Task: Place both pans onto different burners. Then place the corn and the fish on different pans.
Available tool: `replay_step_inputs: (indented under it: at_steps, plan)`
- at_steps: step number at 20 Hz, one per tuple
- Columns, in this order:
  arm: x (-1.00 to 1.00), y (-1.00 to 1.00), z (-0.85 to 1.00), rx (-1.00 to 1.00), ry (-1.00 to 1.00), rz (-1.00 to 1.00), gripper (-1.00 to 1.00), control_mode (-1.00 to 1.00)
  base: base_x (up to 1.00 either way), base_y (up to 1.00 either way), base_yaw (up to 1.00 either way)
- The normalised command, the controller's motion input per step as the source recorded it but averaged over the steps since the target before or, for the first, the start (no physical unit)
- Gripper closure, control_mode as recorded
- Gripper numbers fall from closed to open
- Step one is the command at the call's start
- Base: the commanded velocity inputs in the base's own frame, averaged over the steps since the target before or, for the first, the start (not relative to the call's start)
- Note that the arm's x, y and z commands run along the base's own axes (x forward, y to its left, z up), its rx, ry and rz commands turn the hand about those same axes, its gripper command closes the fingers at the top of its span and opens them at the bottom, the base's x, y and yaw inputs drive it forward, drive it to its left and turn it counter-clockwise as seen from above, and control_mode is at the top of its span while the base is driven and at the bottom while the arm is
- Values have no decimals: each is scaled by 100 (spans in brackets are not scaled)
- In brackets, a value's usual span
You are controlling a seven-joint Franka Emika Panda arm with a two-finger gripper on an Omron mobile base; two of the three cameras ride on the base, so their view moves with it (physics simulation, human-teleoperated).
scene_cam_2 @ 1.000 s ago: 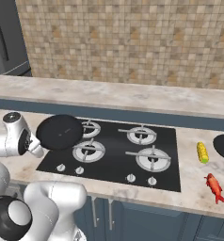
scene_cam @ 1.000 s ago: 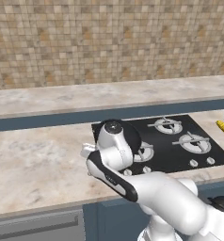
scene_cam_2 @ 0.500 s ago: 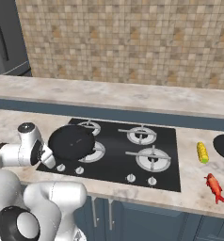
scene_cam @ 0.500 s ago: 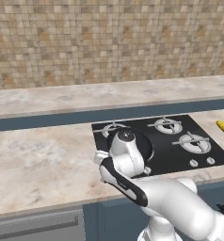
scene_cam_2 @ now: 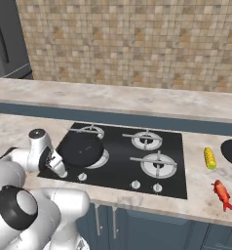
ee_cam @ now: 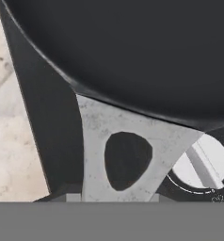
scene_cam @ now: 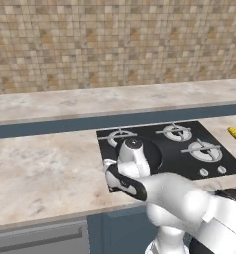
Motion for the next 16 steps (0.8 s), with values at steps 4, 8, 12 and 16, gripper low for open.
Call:
replay_step_inputs:
  at_steps: [4,8,12,16]
  plan:
    - [75,-27,-16,0,10,-2,100,-100,0,0,0]
    - [79,-19,-14,0,10,-1,100,-100,0,0,0]
    - [54,-4,-13,0,6,0,100,-100,0,0,0]
    - [36,-2,-20,0,4,0,100,-100,0,0,0]
